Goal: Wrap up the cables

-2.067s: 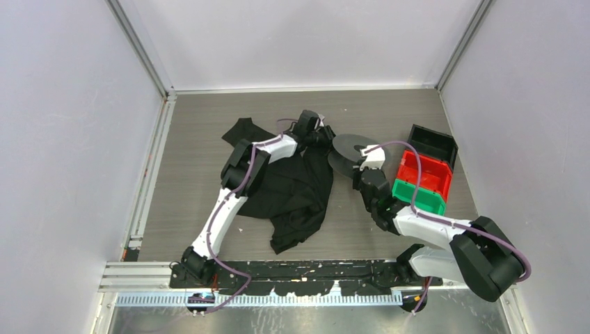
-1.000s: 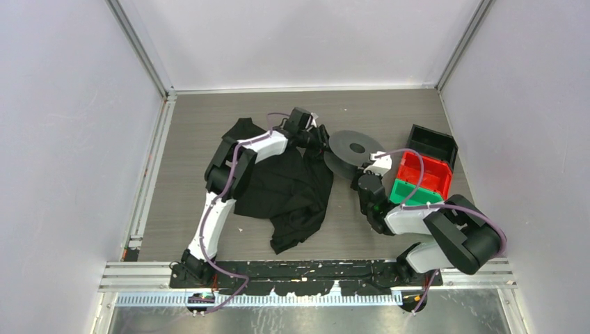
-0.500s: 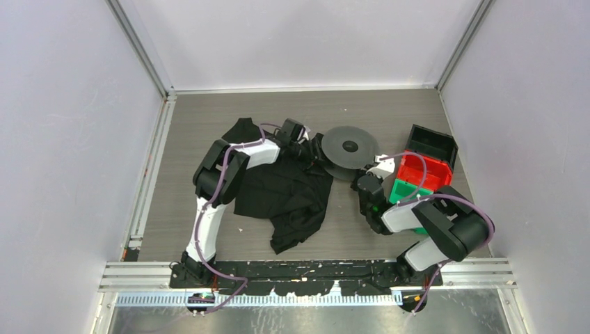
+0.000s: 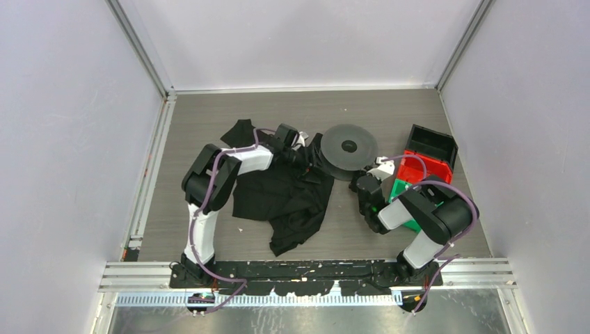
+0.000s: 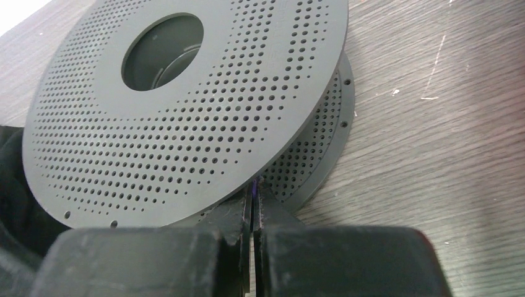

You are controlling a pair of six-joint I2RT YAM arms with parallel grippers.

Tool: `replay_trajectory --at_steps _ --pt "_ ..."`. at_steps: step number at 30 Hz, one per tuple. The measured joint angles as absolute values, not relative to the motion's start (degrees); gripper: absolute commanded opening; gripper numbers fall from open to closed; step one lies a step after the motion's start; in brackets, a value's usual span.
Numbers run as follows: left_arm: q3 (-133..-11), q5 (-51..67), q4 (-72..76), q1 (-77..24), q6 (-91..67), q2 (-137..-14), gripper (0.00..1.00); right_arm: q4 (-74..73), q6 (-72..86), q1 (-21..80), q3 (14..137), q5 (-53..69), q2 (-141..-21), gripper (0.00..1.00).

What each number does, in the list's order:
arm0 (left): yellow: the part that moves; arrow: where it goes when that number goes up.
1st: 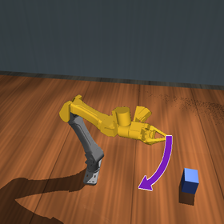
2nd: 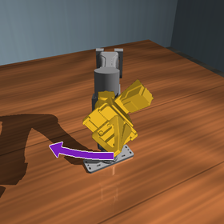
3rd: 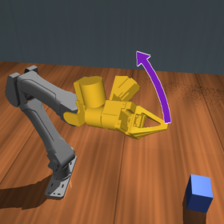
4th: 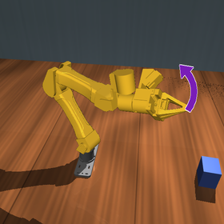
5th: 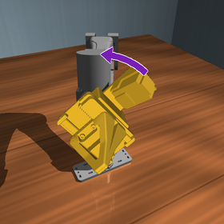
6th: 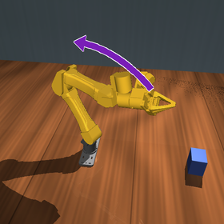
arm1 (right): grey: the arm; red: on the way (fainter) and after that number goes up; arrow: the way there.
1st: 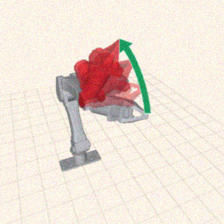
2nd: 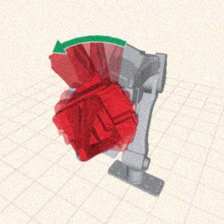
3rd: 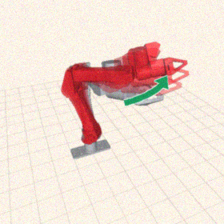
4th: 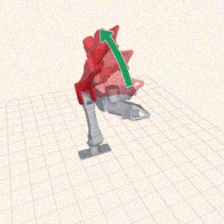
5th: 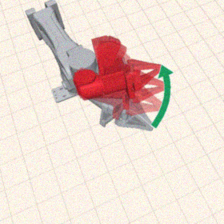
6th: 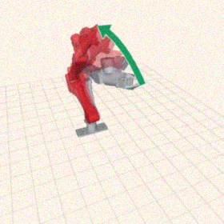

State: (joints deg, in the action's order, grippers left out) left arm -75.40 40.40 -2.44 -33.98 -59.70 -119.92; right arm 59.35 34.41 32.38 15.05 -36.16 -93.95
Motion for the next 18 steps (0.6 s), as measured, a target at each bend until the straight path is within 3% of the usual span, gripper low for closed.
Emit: replay_trajectory --at_steps 4,12,18 --pt "-71.70 42.04 -3.88 -34.00 -58.11 -114.91 0.57 60.58 34.65 32.23 15.05 -35.44 -94.15 0.10" --pt "-71.05 45.10 -10.57 -34.00 -51.42 -107.55 0.57 62.72 34.79 32.12 15.03 -33.65 -95.29 0.35" --pt "-72.05 46.70 -13.34 -34.02 -49.04 -105.19 0.57 63.02 34.70 32.14 14.13 -31.92 -94.21 0.45"
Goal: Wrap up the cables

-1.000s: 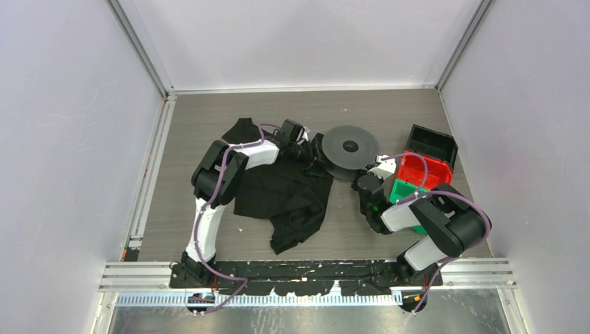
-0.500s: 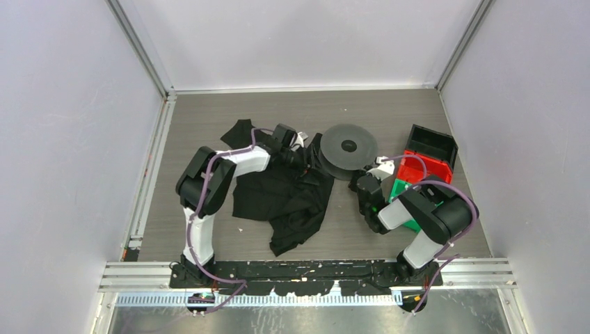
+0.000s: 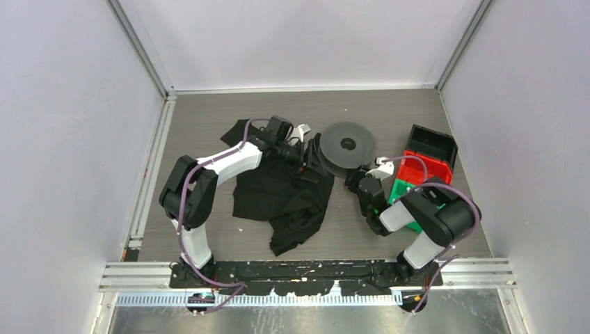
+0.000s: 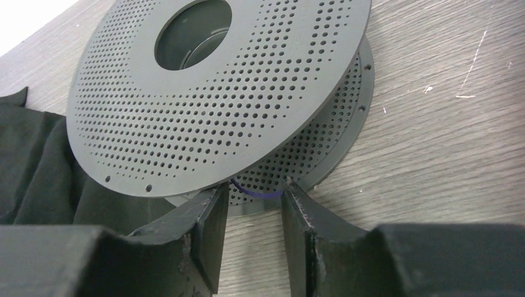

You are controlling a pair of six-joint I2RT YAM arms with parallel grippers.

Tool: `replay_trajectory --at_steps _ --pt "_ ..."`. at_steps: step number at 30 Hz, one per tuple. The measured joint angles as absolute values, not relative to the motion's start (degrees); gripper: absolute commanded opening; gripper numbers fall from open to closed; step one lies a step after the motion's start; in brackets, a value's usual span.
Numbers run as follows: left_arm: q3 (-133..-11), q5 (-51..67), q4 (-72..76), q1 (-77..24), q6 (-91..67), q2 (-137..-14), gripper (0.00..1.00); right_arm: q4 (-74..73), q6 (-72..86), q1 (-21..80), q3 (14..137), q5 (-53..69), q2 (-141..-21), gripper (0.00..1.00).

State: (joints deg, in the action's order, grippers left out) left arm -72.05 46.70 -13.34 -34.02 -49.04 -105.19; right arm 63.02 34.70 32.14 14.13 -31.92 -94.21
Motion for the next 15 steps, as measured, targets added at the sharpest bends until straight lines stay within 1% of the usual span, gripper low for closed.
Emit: replay_trajectory --at_steps 4,9,12,15 --pt "-73.30 46.98 -13.15 -34.02 -49.06 -105.08 0.57 60.51 34.50 32.14 12.71 -31.57 -88.90 0.54" --pt "-74.35 47.18 -12.88 -34.02 -49.32 -105.08 0.57 51.99 33.95 32.12 11.68 -31.62 -76.07 0.65" --pt "-75.02 47.18 -12.75 -34.02 -49.47 -105.08 0.57 45.78 33.28 32.12 11.68 -31.62 -67.09 0.77" --pt "-75.75 47.18 -12.71 -34.00 -49.52 -105.08 0.57 39.38 32.42 32.12 11.75 -31.59 -59.44 0.79"
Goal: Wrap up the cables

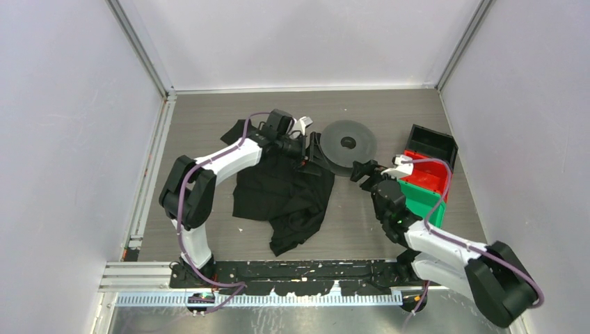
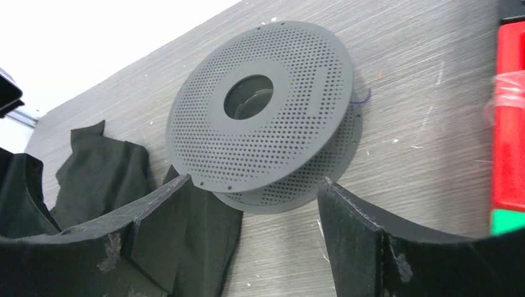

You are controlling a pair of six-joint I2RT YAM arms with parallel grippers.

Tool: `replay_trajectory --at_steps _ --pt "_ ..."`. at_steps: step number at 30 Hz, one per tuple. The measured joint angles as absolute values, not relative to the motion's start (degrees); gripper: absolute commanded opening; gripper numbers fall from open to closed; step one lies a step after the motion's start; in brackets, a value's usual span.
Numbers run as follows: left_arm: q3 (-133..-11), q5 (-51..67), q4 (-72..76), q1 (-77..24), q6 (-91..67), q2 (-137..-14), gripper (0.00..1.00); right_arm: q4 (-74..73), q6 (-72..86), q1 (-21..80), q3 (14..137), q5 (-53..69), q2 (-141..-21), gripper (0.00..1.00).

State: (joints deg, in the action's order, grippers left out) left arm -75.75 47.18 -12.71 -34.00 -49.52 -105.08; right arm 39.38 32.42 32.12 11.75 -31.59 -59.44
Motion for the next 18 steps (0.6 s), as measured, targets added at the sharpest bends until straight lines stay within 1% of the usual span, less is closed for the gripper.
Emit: replay_trajectory --at_steps 7,9,11,15,18 --pt "-76.34 47.13 -12.78 -34.00 -49.60 -104.53 0.57 24.49 30.52 32.12 11.92 -32.45 -46.94 0.84" --pt "-77.08 47.13 -13.08 -33.93 -49.52 -103.94 0.57 20.51 29.78 32.12 12.67 -33.32 -43.57 0.87" --pt "-78.65 46.94 -14.28 -33.61 -48.99 -102.94 0.57 15.92 28.45 32.12 14.61 -34.76 -40.27 0.92" --pt "-81.82 45.71 -17.32 -32.45 -46.78 -99.57 0.57 7.60 25.43 32.12 20.62 -38.92 -35.48 0.99" --pt "-83.24 44.03 -19.27 -30.65 -44.64 -96.18 0.57 0.78 22.59 31.88 27.68 -42.70 -34.76 1.00"
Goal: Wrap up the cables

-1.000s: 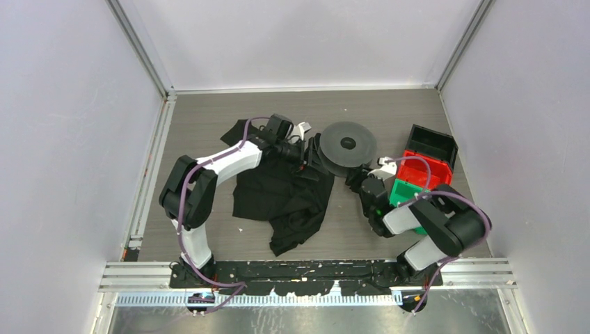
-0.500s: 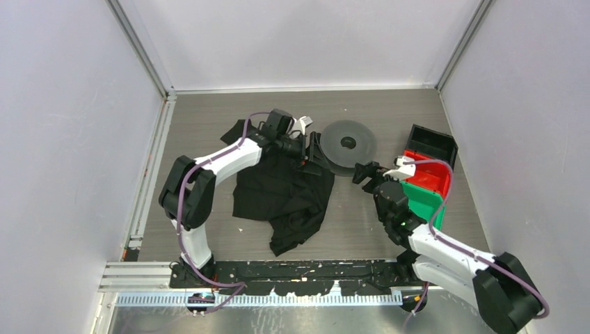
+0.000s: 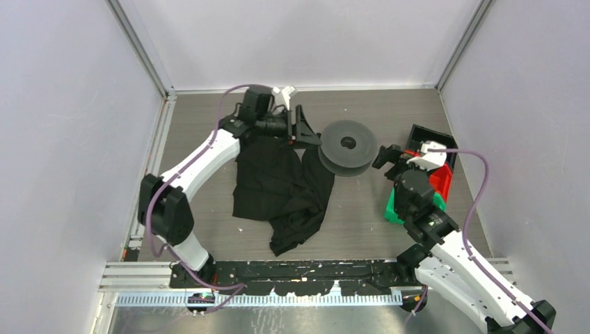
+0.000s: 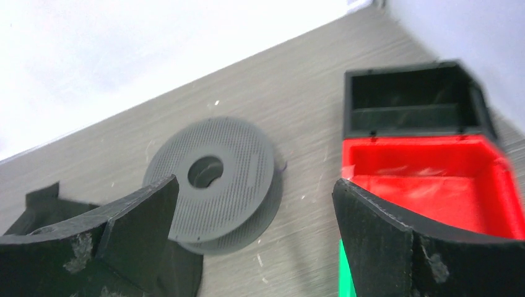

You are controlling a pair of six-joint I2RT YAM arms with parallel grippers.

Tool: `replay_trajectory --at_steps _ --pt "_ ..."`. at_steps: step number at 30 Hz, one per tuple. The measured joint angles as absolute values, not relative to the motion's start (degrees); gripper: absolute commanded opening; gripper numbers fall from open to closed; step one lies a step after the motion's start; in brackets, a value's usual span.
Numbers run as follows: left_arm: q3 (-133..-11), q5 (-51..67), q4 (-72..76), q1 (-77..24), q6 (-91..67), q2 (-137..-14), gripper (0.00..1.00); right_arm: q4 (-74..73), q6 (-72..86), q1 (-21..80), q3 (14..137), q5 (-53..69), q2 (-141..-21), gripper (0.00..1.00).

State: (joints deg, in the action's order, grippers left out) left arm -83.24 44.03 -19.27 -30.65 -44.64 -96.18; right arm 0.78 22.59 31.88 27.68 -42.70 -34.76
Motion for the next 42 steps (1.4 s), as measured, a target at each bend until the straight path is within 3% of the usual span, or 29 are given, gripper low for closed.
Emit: replay_trajectory --at_steps 7,16,20,26,42 --pt "-83.00 37.85 -22.46 -24.23 -40.16 -86.08 0.58 -14.26 18.87 30.24 44.27 -47.97 -37.71 1.00" --pt "-80.40 13.85 -33.45 -20.56 -30.33 -72.62 0.82 -39.55 22.15 28.67 73.58 -48.99 -56.27 1.00" --pt "-78.30 2.55 -37.56 -19.68 -29.52 -68.38 0.94 -44.71 24.16 28.64 74.76 -46.22 -60.84 1.00" --pt "-73.93 -9.32 -41.19 -19.38 -29.26 -63.70 0.95 -48.49 28.91 28.64 74.78 -44.69 -62.46 1.00" --pt "-72.27 -15.59 -43.51 -19.38 -28.03 -63.07 0.95 -52.07 34.22 28.64 74.81 -45.98 -66.24 1.00"
